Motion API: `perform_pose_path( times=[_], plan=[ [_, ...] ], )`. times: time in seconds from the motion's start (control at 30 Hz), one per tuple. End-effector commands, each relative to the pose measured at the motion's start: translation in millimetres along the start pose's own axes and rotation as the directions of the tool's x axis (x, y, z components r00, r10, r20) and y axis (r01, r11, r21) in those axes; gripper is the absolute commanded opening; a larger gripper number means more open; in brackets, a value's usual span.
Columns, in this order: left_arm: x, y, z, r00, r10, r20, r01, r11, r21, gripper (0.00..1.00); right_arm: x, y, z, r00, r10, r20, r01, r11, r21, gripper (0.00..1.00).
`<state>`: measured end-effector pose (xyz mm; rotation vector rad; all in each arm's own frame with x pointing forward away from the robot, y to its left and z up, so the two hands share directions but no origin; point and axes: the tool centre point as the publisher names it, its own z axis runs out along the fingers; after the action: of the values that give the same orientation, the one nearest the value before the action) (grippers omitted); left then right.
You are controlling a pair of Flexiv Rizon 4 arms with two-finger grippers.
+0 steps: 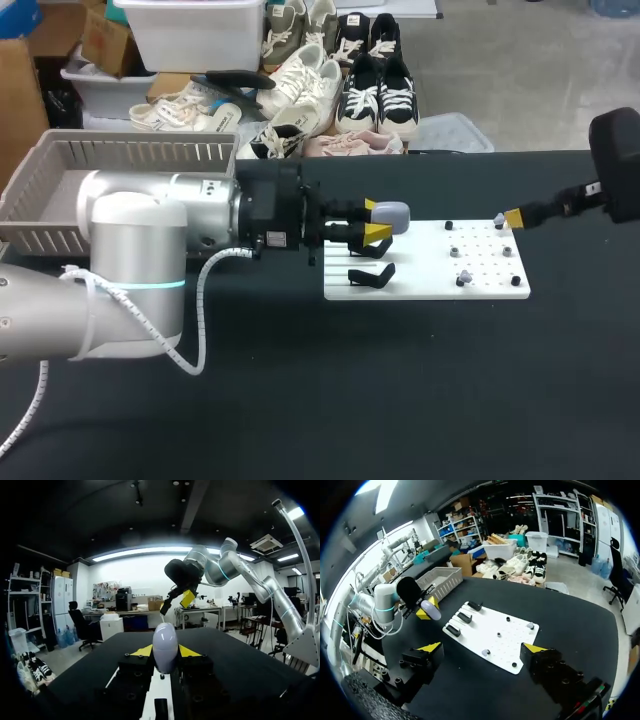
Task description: Pick up each earbud case from the left stands, insert the matching earbuds, close the lid, and place the case in the box.
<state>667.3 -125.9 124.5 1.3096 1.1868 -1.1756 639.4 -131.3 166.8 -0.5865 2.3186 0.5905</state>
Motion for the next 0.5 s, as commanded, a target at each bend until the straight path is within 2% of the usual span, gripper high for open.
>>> perform_pose_path(
  times=[0.03,0.3,0.5],
  plan=[
    [3.7,2.5,-1,1.000,-0.002,0.002,0.002,1.000,0.012,0.00,0,25,-5,1.000,-0.021,-0.002,0.021,0.997,0.068,1.00],
    [6.8,0.9,-8,1.000,-0.003,-0.002,0.003,1.000,0.008,0.00,-3,48,6,0.997,-0.074,-0.018,0.075,0.995,0.064,1.00],
    [10.5,0.1,-9,1.000,-0.010,-0.006,0.010,1.000,0.006,0.00,3,62,20,0.992,-0.110,-0.055,0.114,0.991,0.076,1.00]
  ],
)
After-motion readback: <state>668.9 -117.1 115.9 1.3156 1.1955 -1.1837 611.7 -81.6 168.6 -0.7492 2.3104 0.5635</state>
